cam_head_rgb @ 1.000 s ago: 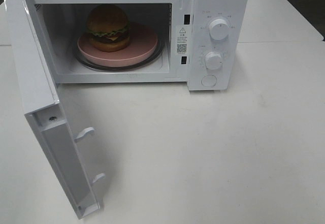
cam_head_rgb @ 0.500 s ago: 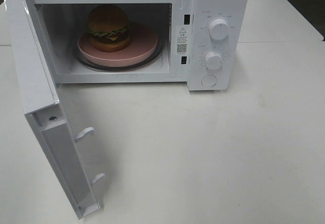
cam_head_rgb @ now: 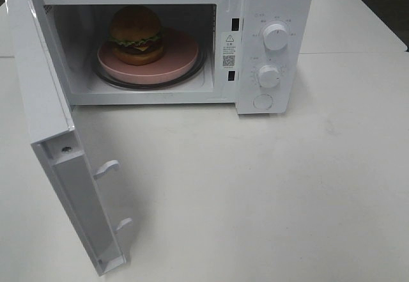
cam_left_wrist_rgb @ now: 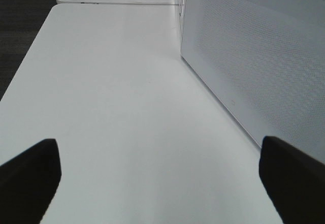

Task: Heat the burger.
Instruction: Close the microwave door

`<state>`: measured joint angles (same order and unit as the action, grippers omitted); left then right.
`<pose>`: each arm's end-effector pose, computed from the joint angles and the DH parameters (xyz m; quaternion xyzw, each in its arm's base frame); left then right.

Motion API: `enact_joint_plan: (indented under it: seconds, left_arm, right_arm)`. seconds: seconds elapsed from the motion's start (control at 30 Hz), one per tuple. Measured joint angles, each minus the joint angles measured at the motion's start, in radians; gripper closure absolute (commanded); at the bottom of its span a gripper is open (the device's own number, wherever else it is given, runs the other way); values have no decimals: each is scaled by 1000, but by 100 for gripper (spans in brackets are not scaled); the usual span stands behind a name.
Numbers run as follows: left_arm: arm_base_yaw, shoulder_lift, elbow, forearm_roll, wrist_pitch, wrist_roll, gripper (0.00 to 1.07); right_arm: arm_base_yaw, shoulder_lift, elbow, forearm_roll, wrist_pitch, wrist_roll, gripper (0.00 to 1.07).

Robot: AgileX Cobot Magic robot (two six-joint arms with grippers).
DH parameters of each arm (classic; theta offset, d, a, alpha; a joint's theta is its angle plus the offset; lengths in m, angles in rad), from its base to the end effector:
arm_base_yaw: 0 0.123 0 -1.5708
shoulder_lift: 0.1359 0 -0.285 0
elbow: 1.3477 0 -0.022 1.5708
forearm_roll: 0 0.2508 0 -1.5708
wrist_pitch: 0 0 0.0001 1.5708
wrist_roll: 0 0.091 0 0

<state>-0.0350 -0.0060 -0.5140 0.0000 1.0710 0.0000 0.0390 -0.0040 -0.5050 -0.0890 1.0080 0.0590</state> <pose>-0.0078 0.0003 0.2803 0.0149 0.8506 -0.0092 0.5256 -0.0039 -0.0070 0.2832 0.0091 0.8359 -0.0176 0.5486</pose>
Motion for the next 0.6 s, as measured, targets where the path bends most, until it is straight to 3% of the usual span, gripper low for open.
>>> enact_joint_plan:
  seconds: [0.43, 0.57, 0.6]
  left_arm:
    - [0, 24, -18, 0, -30, 0, 11]
    - [0, 84, -23, 0, -56, 0, 26]
    - [0, 120, -23, 0, -69, 0, 39]
  right_arm:
    - [0, 0, 0, 0, 0, 0, 31]
    - [0, 0, 0, 1, 0, 0, 31]
    - [0, 0, 0, 1, 0, 0, 31]
